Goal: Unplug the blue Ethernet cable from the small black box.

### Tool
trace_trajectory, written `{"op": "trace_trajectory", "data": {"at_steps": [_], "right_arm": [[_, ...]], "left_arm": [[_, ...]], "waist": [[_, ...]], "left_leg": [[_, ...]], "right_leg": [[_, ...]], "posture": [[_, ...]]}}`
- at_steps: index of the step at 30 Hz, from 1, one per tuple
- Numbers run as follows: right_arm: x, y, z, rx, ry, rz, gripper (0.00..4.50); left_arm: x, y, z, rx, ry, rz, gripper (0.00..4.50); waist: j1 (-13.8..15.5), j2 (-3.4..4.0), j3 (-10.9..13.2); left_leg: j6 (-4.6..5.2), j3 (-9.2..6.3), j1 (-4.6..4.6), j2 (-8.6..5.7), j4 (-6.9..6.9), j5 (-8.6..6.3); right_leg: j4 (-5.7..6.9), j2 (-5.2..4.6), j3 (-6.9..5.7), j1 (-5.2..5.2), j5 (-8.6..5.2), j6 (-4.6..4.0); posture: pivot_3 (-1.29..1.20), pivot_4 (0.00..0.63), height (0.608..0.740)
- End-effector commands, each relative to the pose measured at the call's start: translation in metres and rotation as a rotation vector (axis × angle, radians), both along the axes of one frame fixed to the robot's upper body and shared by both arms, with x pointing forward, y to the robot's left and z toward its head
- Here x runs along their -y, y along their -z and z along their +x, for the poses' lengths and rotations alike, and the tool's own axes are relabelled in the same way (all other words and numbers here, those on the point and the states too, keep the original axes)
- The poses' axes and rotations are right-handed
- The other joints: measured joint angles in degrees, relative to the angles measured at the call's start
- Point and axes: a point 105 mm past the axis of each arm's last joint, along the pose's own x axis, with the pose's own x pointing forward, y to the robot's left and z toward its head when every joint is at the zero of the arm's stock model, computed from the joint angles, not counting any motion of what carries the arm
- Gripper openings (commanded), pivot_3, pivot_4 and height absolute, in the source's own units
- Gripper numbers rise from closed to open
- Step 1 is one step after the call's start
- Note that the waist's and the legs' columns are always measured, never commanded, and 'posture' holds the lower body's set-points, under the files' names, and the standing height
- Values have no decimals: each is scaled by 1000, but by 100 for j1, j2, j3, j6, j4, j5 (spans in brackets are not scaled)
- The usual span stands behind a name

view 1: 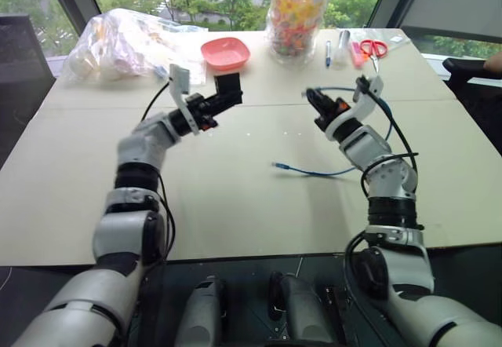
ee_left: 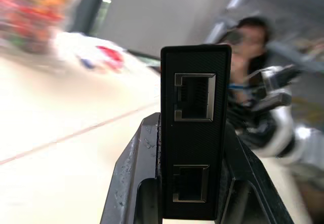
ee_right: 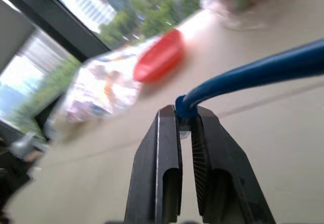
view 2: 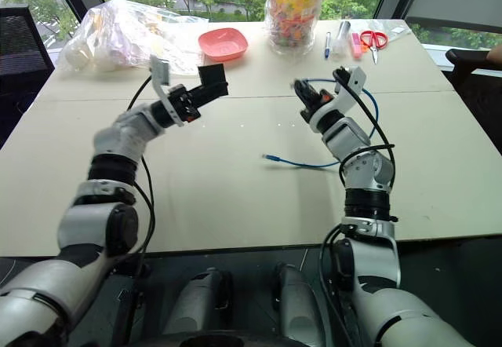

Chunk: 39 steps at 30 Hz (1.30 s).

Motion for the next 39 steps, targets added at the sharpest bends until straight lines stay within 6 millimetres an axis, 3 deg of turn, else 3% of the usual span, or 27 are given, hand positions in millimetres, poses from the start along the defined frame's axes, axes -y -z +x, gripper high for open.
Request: {"op": "trace_trajectory", "data": {"at_steps": [1, 7, 11, 15, 19, 21, 26, 28, 29, 34, 39], "right_arm": [[22, -3, 6, 30, 64, -141, 44], [34, 2, 8, 36, 103, -187, 2571], [21, 7, 2, 28, 31, -227, 4465], [-22, 11, -30, 115, -181, -440, 4465], [-32, 4, -46, 160, -219, -414, 4465], [-32, 1, -48, 169, -214, -419, 4500], [-26, -4, -48, 192, -178, -408, 4500], [-23, -5, -47, 194, -171, -409, 4500], [-22, -5, -48, 195, -171, -413, 4500], [-17, -4, -55, 201, -190, -426, 4500], [-16, 0, -68, 199, -261, -452, 4500]], "left_arm": [[10, -7, 3, 172, -113, 102, 540], [29, 14, 5, 162, -188, 105, 540], [32, 17, 11, 163, -229, 114, 540], [45, 32, 12, 163, -237, 191, 540], [55, 48, 10, 145, -218, 229, 540], [56, 52, 9, 133, -214, 231, 1569], [54, 61, 8, 115, -201, 248, 3562], [50, 63, 5, 93, -163, 242, 4325], [46, 60, 5, 96, -146, 233, 4472], [15, 39, -9, 121, -48, 209, 4472], [-15, 24, -53, 41, 101, 210, 4472]], "waist": [[-19, 0, 0], [-46, 0, 0], [-33, 0, 0], [-1, 0, -1], [13, 0, -1], [4, -1, -1], [-14, -1, -1], [-18, -1, -1], [-20, -1, -1], [-38, 0, -1], [-22, 2, -2]], "left_leg": [[2, 2, -5, 0, 0, -1], [4, 16, -9, 2, 0, 0], [4, 14, -4, 5, 3, 0], [5, -2, -11, 6, 3, -1], [9, -2, -15, 5, 4, -4], [9, -1, -17, 5, 11, -4], [8, -5, -13, 9, 14, -4], [8, -5, -14, 9, 12, -4], [8, -4, -14, 9, 11, -4], [8, -3, -13, 12, 7, -4], [8, -4, -12, 19, 8, -4]], "right_leg": [[0, 1, 0, -5, 1, 0], [6, 18, 2, -16, -3, 9], [11, 19, 1, -14, -3, 8], [6, 16, 0, -15, -4, 10], [4, 5, -2, -14, -5, 13], [1, 0, -2, -14, -2, 19], [0, -2, -7, -10, 1, 19], [0, -1, -7, -12, 1, 19], [0, 1, -7, -13, 1, 19], [2, 7, -6, -15, 1, 17], [7, 9, 0, -16, 1, 15]], "posture": [[0, 150, 740], [0, 150, 740], [0, 150, 740], [0, 150, 740], [0, 150, 740], [0, 150, 740], [0, 150, 740], [0, 150, 740], [0, 150, 740], [0, 150, 740], [0, 150, 740]]}}
